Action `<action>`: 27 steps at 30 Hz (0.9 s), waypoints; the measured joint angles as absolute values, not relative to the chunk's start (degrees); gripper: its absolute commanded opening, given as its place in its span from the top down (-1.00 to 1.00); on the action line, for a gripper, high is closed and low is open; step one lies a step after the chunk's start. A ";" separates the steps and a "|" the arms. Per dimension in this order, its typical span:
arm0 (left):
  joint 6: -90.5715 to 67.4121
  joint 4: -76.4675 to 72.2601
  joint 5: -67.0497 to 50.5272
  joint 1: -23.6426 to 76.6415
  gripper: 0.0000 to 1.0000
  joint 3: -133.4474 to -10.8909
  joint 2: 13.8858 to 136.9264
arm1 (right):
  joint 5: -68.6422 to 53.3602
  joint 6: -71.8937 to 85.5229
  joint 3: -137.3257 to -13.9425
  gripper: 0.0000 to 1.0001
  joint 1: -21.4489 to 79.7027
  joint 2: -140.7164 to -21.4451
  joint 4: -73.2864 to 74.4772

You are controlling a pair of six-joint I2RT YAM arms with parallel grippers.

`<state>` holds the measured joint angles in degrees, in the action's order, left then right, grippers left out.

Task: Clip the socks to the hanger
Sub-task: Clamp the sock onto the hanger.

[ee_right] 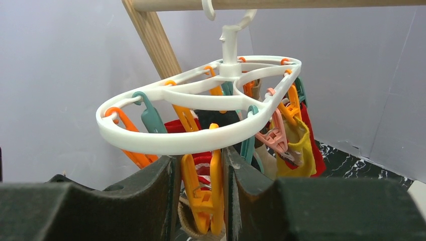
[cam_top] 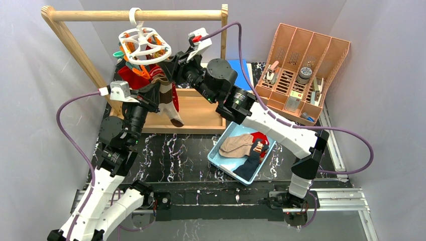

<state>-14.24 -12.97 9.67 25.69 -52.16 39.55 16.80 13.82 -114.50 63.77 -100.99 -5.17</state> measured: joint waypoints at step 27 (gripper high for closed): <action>-17.21 -13.34 8.73 25.69 1.00 -51.92 37.98 | 17.91 15.11 -113.43 0.97 63.79 -100.97 -7.18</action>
